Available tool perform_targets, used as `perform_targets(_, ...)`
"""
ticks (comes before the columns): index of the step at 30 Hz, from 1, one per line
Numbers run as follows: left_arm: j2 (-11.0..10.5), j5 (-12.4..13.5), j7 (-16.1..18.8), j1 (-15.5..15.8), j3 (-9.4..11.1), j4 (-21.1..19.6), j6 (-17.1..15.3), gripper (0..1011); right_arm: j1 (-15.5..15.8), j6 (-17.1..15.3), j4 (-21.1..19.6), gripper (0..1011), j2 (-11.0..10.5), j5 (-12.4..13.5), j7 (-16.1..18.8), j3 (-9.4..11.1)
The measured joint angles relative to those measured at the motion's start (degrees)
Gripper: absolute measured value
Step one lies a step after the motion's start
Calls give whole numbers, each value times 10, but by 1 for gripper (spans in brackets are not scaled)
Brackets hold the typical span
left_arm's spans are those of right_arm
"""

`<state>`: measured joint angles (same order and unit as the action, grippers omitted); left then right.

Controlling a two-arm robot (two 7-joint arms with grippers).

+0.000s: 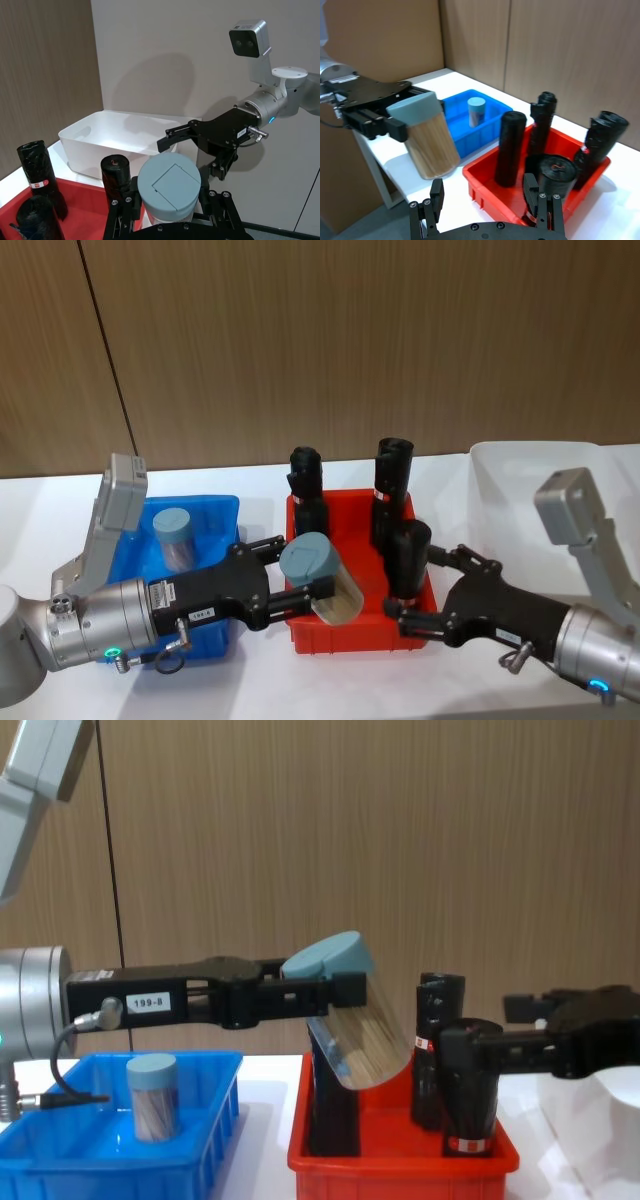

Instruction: Pick the cotton swabs from the blue box and place them into the white box.

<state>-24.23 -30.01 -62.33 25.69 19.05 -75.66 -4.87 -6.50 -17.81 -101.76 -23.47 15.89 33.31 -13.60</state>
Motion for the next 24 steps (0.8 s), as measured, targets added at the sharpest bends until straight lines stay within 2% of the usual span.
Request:
perform_targets(11, 0, 0, 0, 0, 0, 0, 0, 659, -22, -15, 5, 1002, 11, -24, 38, -18)
perform_targets(24, 0, 0, 0, 0, 0, 0, 0, 659, -43, -22, 12, 1002, 24, -42, 59, -34)
